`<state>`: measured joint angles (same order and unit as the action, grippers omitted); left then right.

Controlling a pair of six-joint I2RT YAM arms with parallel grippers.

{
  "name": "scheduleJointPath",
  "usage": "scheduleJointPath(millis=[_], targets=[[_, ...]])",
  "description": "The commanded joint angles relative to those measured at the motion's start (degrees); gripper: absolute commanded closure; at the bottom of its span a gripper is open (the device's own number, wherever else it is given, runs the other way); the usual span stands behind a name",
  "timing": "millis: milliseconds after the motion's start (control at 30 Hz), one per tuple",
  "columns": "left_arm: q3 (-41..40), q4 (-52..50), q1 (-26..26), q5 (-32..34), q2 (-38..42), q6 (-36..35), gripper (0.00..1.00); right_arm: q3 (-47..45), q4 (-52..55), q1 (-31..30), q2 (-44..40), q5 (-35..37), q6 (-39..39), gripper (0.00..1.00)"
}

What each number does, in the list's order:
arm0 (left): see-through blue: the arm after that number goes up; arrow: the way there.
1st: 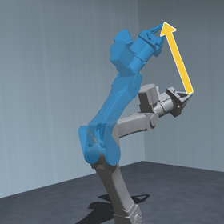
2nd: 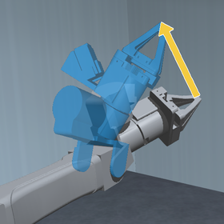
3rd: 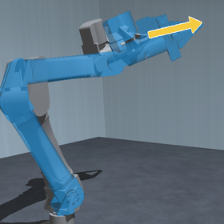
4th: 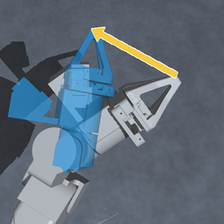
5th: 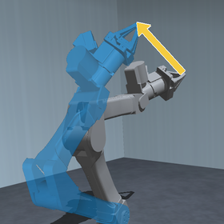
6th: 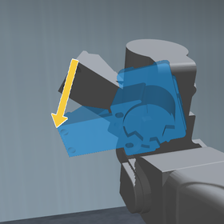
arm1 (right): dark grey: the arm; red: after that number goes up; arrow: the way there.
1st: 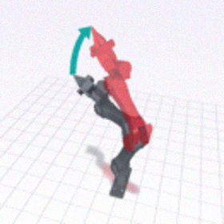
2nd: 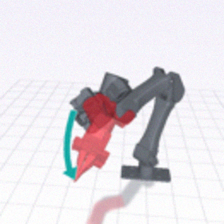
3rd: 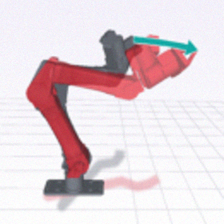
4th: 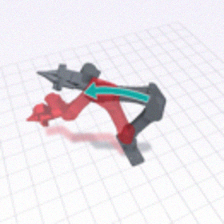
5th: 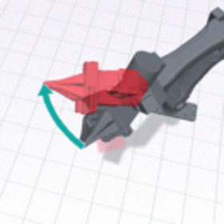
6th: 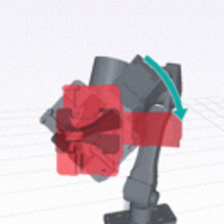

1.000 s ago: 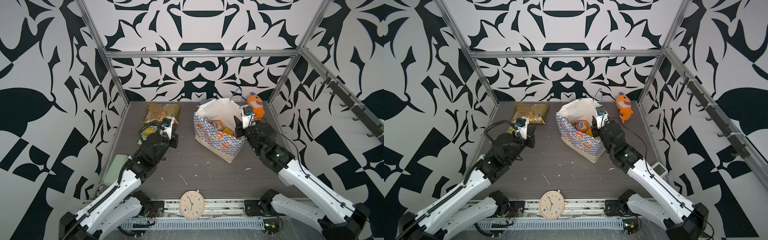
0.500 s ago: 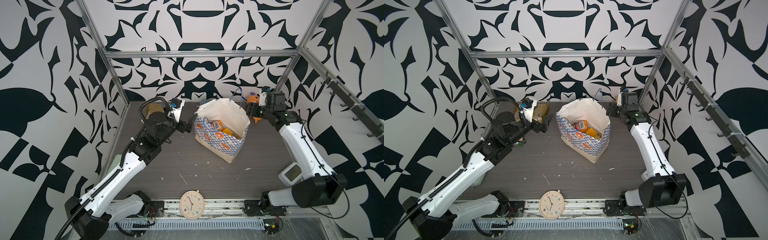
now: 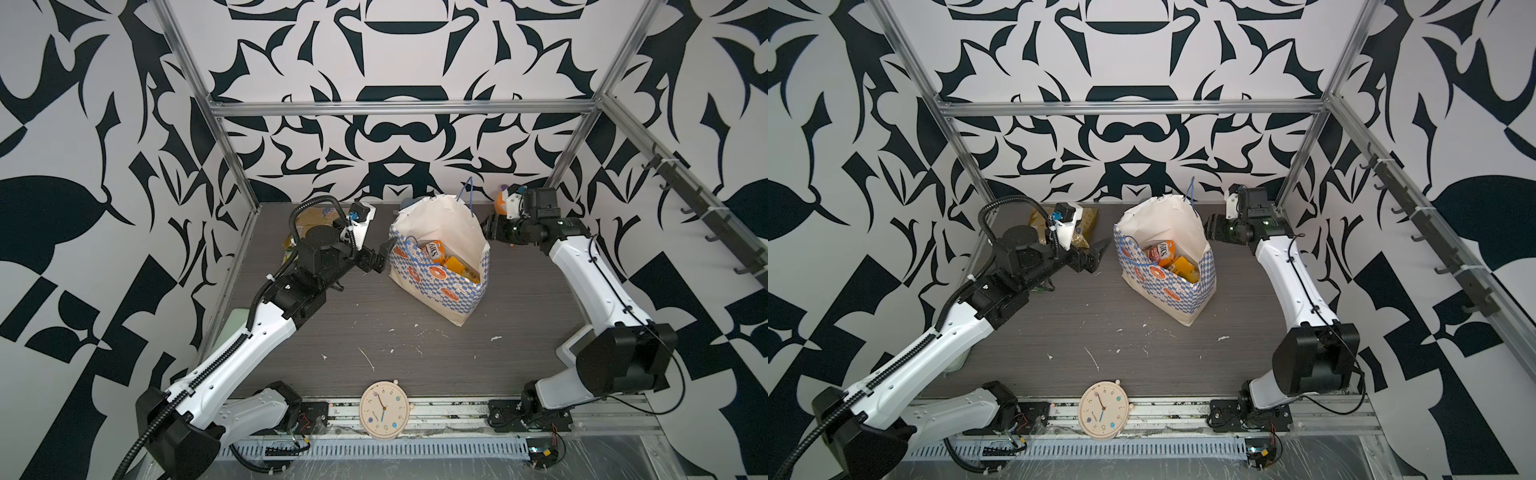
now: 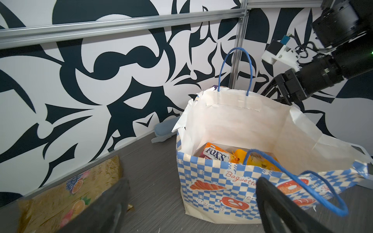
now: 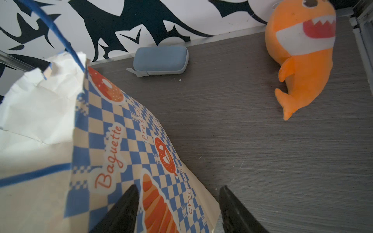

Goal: Take the snacks out of the paper bag
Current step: Pick up the paper bag from the center of the table.

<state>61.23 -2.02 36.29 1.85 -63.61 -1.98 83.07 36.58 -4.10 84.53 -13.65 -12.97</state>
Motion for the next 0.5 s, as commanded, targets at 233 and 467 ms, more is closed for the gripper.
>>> scheduleJointPath(millis=[233, 467], targets=[[-4.3, 5.4, -0.4, -0.5, 2.1, 1.6, 0.0, 0.7, 0.3, -0.1, -9.6, -0.1, -1.3, 0.16], [-3.8, 4.6, -0.4, -1.5, 1.0, 1.5, 0.0, -3.7, -0.9, -0.1, -6.5, 1.8, -0.7, 0.14]])
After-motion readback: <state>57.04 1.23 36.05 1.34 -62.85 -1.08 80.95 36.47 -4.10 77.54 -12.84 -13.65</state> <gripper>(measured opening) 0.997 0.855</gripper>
